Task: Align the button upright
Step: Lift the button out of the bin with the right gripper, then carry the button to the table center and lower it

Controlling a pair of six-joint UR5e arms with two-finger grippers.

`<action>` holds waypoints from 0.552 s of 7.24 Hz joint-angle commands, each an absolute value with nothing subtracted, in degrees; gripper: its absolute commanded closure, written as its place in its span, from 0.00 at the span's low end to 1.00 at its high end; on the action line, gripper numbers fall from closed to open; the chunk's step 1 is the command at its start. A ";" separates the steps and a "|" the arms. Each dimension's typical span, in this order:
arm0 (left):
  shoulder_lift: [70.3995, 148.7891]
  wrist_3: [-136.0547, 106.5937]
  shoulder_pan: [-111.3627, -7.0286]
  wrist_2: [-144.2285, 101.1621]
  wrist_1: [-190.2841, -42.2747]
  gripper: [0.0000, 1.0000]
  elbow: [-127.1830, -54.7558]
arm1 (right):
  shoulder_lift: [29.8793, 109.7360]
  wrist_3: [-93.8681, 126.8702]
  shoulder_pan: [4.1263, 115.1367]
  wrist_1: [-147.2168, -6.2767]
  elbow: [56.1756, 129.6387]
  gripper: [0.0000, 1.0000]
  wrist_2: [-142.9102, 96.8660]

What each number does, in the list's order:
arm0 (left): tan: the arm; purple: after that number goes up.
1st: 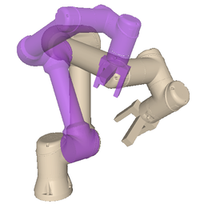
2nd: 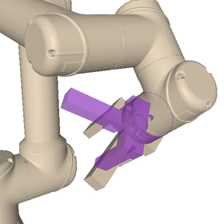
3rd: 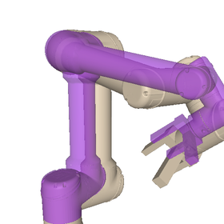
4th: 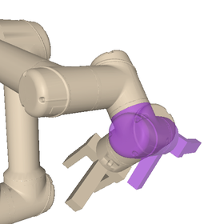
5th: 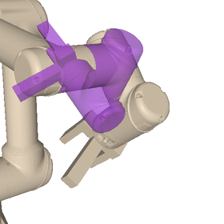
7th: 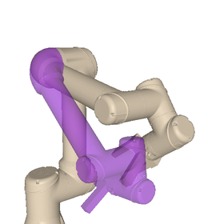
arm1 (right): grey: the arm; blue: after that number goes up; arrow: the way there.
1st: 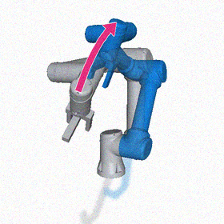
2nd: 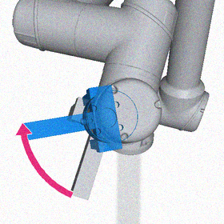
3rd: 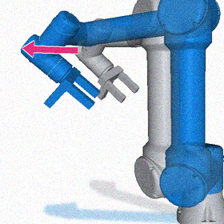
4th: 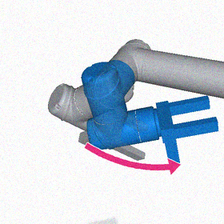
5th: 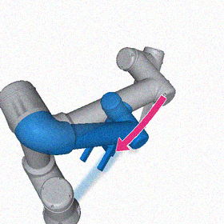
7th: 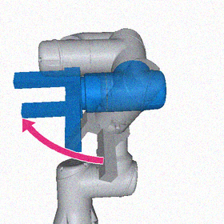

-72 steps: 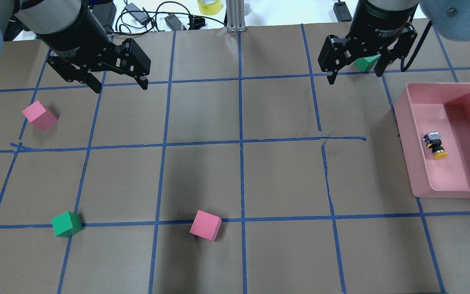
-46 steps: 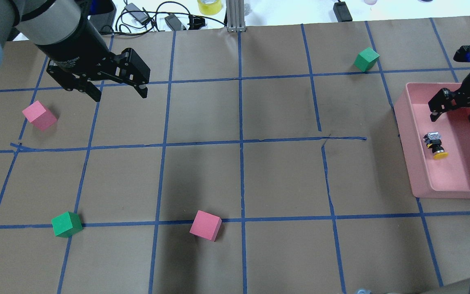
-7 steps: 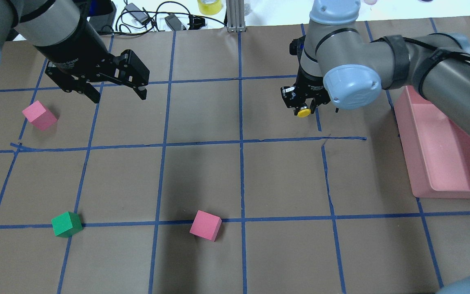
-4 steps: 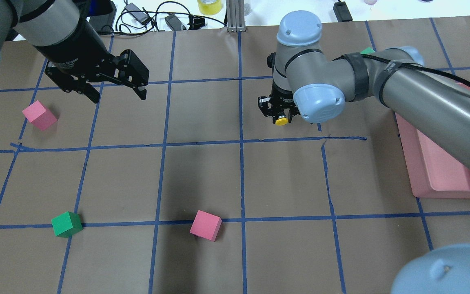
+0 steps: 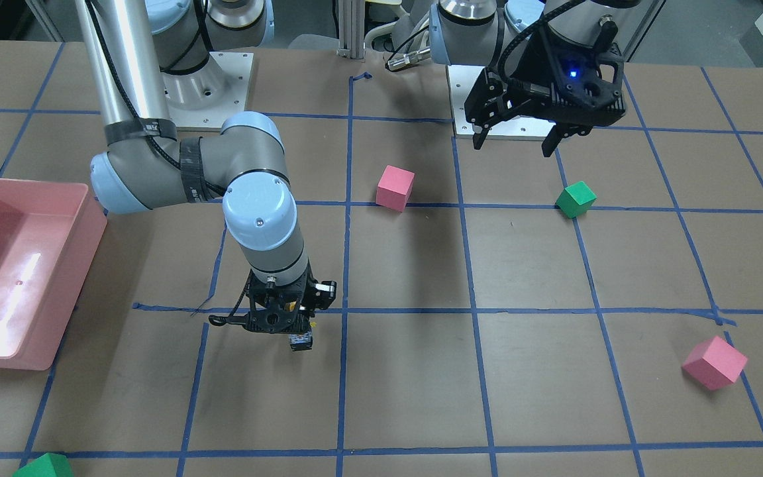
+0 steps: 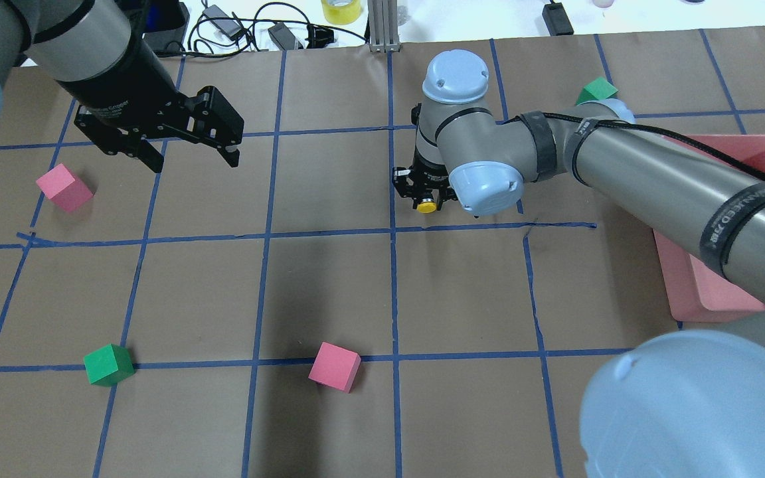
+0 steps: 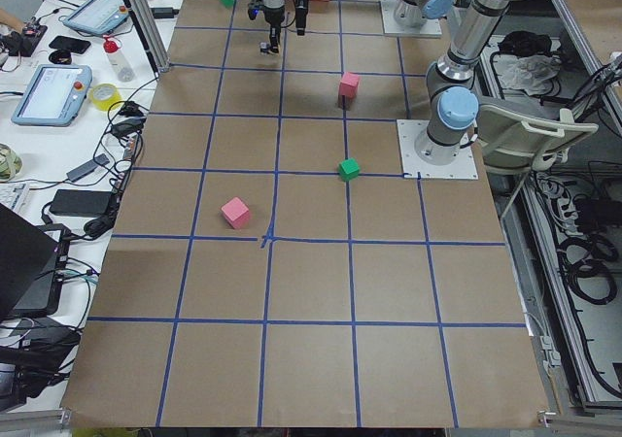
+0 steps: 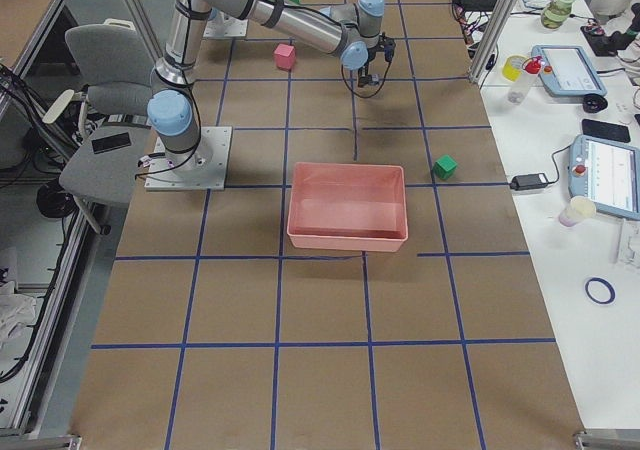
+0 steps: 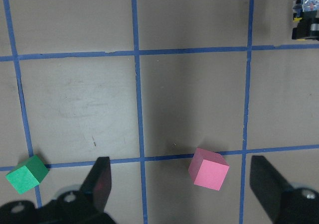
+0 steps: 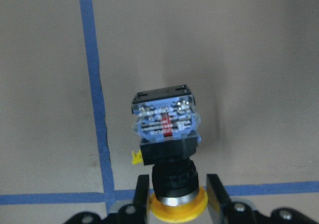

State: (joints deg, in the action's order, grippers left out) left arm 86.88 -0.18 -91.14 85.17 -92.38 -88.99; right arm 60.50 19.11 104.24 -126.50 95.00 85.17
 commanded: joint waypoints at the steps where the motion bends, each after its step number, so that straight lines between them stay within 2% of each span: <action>1: 86.84 -0.18 -91.14 85.17 -92.37 0.00 -89.03 | 58.20 21.08 104.85 -127.27 93.44 1.00 84.64; 4: 86.84 -0.18 -91.14 85.17 -92.37 0.00 -89.03 | 56.17 24.69 107.57 -127.27 90.53 1.00 84.64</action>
